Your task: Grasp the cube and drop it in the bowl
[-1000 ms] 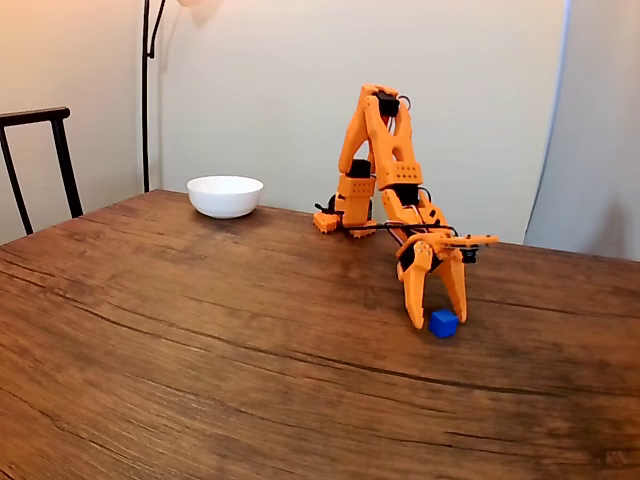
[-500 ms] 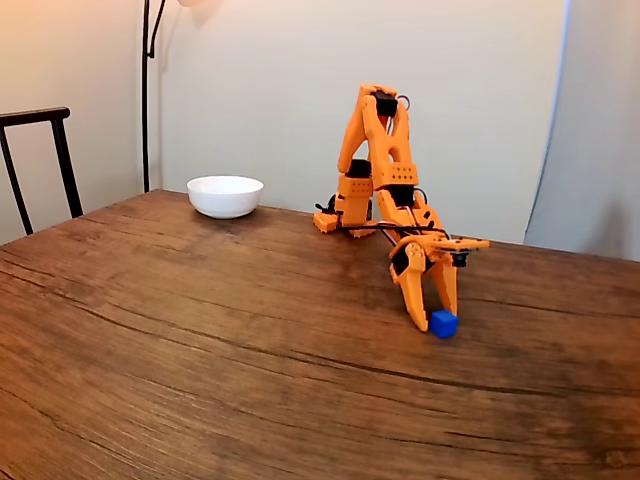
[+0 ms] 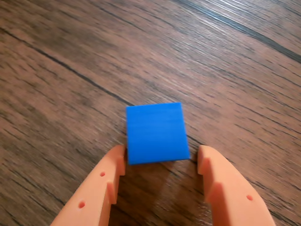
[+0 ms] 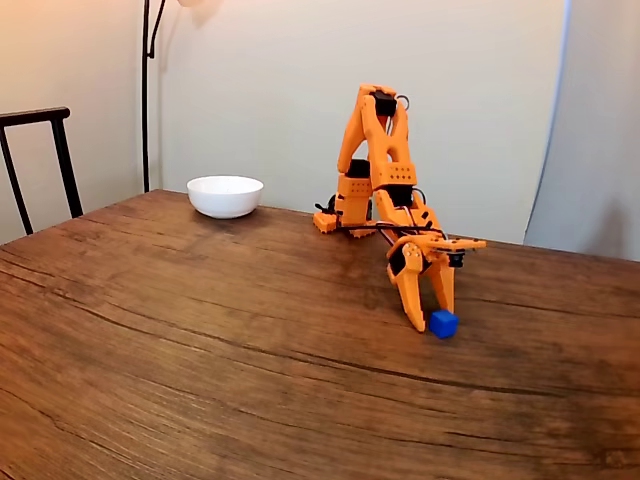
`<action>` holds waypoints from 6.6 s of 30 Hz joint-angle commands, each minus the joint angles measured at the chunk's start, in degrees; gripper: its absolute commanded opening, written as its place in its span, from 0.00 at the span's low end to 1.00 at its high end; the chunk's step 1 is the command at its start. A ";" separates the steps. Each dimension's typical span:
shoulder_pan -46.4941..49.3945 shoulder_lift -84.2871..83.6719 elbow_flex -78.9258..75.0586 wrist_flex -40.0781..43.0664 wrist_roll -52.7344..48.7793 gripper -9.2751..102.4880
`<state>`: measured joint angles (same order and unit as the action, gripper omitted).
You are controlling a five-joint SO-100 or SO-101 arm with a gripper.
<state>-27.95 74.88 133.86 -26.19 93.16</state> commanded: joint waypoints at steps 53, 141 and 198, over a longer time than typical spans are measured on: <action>0.88 1.23 -5.19 -0.88 0.35 0.12; 116.54 85.69 6.86 86.92 27.42 0.11; 64.51 80.86 15.29 72.51 19.07 0.08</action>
<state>39.90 153.11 150.91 47.02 113.20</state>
